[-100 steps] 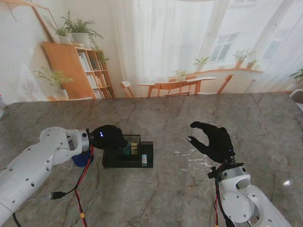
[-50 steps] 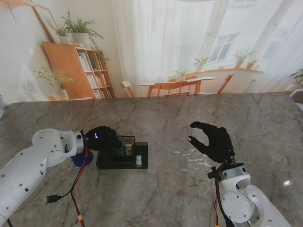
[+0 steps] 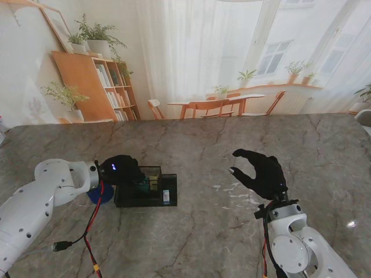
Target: Organize desk stationery
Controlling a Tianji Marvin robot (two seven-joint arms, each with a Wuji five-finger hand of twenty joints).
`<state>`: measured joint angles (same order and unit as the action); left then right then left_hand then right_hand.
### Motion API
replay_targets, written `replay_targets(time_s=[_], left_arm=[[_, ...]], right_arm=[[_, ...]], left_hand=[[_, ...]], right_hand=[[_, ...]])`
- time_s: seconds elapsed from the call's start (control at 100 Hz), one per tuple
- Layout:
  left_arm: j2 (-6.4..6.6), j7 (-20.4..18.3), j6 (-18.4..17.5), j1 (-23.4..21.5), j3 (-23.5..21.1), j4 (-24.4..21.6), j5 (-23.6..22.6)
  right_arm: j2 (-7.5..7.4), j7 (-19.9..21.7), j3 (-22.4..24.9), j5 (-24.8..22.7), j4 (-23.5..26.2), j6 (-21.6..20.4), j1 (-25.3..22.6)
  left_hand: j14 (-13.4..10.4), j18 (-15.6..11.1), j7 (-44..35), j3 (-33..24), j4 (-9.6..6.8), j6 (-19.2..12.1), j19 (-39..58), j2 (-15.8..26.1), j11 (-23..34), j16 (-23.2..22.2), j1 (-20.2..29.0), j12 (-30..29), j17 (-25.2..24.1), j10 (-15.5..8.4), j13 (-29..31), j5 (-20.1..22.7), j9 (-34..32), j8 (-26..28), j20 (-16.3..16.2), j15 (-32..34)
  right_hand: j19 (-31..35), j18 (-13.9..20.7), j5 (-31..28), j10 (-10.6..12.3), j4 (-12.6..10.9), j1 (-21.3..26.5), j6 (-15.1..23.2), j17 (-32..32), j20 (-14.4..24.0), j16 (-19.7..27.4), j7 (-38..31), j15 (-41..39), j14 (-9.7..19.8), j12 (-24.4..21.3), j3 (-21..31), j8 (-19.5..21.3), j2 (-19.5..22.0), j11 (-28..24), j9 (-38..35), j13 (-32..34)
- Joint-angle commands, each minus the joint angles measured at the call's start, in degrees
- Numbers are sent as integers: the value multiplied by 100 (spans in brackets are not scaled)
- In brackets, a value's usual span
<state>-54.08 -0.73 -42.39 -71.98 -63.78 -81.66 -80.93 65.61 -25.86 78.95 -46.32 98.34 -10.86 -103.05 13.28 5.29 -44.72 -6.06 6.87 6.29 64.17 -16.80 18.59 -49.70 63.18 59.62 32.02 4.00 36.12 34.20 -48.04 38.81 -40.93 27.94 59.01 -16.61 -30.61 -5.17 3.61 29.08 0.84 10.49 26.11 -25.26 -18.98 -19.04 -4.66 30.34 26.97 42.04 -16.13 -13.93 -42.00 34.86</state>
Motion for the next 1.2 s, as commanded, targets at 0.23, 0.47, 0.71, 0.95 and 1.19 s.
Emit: replay_targets(time_s=[0.23,0.47,0.71,0.95,1.19], left_arm=[[57,73,-12,-47,-13,70,-91],[41,93,-51,-43,22,99,8],[6,90,-142,-84,-38,12,126],[-73,36,-243,-191,-208,-153,409],[-119,126,-309,-230,-283,-293,518]], right_arm=[[10,114,-19,29,-13,3,11],[10,119,-22,34,-25,5,23],[8,145,-28,48,-31,11,33],[10,115,-15,31,-21,19,21],[9,124,-12,35,-21,16,21]], left_hand=[[-991,-806,46,-484,-64,-329,-61,14,39,-173,1078,11,-360,-68,534,0,124,56,-154,1205],[-1047,-231,510,515,-97,-480,-481,455,-271,567,1078,-606,-942,-104,180,-395,602,91,-71,700],[-837,567,2020,919,-178,-350,-1221,1112,-66,1345,9,-2897,-1855,-40,-522,-869,1731,413,93,-425],[-745,1081,2952,879,-350,-333,-1876,1545,-645,1843,-1132,-3147,-2472,-34,-996,-1053,2070,-44,289,-1230],[-703,1249,3161,895,-363,-414,-2065,1667,-839,1968,-1655,-3199,-2628,-34,-1136,-1116,2151,17,310,-1450]], right_hand=[[-16,-30,-90,1,-182,-58,7,-40,96,-50,-20,63,19,103,-155,120,201,-1,-37,44],[-18,-25,-108,10,-181,-59,-4,-43,94,-50,-28,63,18,103,-160,122,204,0,-34,42],[-17,-29,-101,6,-181,-59,-2,-46,94,-50,-25,63,22,104,-162,122,203,-2,-36,40],[-14,-33,-98,-5,-182,-57,-1,-47,95,-51,-23,59,9,105,-162,121,204,-4,-36,42],[-13,-30,-83,-2,-182,-58,1,-51,95,-51,-19,60,10,105,-164,121,209,-2,-30,32]])
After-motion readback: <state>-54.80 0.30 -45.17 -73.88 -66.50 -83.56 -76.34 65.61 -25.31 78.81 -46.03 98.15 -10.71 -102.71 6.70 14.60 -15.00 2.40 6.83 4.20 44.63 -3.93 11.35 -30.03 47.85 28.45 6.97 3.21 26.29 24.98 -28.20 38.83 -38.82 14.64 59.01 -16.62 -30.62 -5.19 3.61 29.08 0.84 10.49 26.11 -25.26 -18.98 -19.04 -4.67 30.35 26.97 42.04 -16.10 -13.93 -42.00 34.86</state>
